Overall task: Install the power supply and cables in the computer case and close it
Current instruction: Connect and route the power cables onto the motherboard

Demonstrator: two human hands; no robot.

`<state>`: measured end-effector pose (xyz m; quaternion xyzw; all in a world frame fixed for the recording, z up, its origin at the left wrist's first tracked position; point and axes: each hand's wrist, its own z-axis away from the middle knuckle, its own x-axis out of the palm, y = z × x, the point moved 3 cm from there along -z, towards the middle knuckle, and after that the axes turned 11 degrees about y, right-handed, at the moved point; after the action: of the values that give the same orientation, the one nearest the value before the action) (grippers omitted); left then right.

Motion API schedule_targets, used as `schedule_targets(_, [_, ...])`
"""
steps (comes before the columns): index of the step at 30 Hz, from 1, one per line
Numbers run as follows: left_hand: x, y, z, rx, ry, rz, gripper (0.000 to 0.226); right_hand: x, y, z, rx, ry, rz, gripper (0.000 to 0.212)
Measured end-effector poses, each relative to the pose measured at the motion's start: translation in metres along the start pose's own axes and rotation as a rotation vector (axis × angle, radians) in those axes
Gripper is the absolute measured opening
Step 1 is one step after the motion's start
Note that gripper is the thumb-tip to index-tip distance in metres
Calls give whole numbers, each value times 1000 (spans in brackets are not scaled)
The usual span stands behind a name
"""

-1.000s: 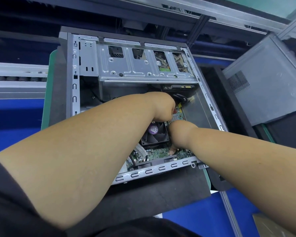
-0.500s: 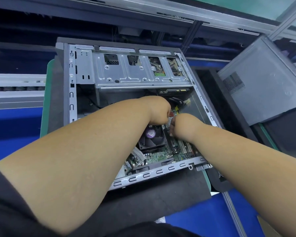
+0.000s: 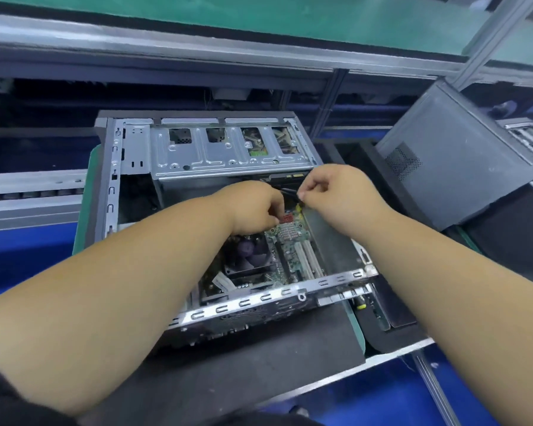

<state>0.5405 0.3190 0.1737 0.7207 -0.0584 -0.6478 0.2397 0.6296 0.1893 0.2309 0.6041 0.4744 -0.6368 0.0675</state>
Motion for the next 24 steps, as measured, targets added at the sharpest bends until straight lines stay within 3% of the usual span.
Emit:
schedule_targets(6, [-32, 25, 8, -139, 147, -9, 9, -45, 51, -10, -1, 61, -227, 10])
schedule_targets(13, [-33, 87, 0, -269, 313, 107, 8, -66, 142, -28, 182, 19, -467, 15])
schedule_targets(24, [31, 160, -50, -297, 426, 88, 20, -50, 259, -45, 215, -162, -295, 28])
